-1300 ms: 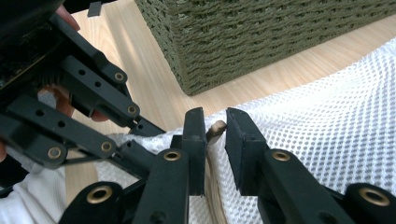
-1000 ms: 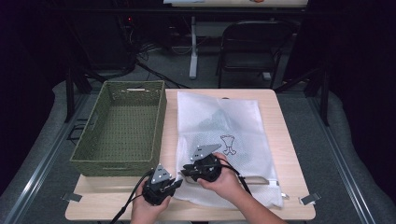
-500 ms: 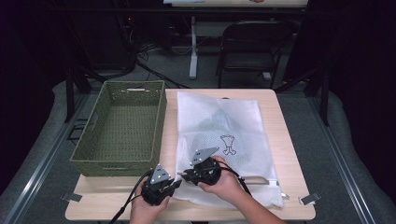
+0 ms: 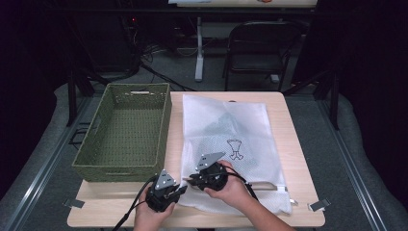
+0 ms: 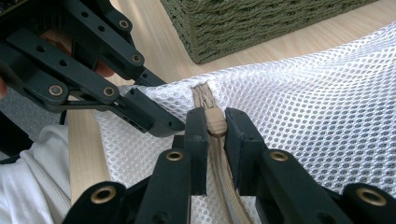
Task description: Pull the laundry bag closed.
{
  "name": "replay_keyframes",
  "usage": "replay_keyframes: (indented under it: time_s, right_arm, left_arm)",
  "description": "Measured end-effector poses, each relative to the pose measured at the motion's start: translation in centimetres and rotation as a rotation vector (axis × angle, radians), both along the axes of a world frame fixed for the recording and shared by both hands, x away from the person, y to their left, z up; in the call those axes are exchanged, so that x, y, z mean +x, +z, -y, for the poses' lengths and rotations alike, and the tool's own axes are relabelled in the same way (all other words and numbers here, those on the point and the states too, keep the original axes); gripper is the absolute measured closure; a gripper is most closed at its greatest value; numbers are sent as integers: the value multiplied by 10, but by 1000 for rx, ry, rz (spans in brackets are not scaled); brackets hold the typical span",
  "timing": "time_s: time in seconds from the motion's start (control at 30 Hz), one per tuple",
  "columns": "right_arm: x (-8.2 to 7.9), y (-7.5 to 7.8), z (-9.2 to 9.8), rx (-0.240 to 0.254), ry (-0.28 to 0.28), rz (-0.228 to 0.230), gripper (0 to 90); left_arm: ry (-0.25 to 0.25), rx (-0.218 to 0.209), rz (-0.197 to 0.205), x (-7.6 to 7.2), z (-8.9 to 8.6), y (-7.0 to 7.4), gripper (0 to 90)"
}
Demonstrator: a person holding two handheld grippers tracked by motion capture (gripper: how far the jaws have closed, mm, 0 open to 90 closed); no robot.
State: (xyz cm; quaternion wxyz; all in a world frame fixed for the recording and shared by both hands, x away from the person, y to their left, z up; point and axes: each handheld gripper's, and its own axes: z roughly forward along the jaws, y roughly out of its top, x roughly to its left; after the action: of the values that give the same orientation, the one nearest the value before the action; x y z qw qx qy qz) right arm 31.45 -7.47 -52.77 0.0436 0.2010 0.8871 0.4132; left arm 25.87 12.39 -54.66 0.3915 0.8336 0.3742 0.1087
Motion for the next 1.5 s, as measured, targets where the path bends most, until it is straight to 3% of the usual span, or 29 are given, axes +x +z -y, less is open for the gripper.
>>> replay_keyframes:
  time_s: [0.23,0.47,0.77,1.0,1.13,1.5]
  right_arm:
    - [-3,0,-2,-26,22,25,815]
    - [-4,-1,-4,-43,30,27,817]
    - [-5,-5,-7,-57,43,25,818]
    - [-5,-9,-8,-65,43,29,818]
    - [-6,-10,-9,-67,45,33,819]
    - [-9,-11,-5,-83,43,45,820]
  left_arm:
    - [5,-14,-9,0,-1,-1,823]
    - [9,-43,-31,0,-9,1,685]
    - [17,-67,-63,3,-12,1,669]
    - [33,-75,-70,3,-13,2,773]
    - [43,-52,-56,3,-12,3,832]
    - [60,-54,-39,1,-14,7,862]
